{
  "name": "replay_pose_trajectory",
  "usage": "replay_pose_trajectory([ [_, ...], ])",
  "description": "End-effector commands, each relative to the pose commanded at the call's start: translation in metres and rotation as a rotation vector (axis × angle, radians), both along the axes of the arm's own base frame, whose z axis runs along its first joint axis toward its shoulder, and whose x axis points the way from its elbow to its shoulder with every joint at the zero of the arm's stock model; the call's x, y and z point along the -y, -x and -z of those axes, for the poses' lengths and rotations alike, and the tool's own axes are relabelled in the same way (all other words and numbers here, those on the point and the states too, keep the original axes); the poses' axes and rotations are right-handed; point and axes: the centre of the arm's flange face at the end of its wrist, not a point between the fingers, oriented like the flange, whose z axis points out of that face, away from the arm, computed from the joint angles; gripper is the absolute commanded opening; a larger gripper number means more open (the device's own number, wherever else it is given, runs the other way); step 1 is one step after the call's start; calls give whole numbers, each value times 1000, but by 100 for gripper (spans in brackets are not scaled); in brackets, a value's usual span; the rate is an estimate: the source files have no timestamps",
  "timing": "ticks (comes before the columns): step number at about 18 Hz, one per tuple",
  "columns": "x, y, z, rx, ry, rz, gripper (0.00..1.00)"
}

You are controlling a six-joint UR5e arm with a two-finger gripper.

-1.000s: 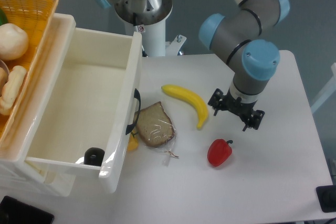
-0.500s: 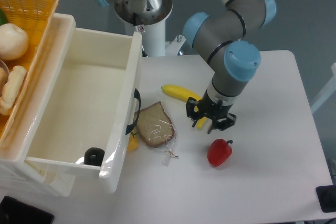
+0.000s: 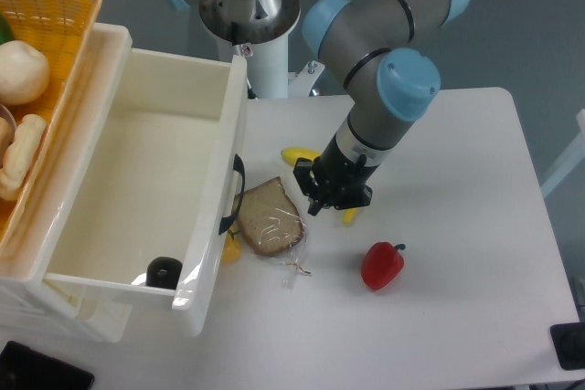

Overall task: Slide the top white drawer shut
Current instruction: 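Lower the gripper to the front panel of the open top drawer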

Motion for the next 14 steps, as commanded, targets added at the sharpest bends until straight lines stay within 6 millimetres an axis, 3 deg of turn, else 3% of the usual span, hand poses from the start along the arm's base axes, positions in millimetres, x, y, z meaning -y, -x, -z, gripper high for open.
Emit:
replay_pose_trajectory([
  [4, -6, -11, 1, 117, -58, -14, 0],
  [14, -10, -33, -15, 153, -63, 3, 0],
])
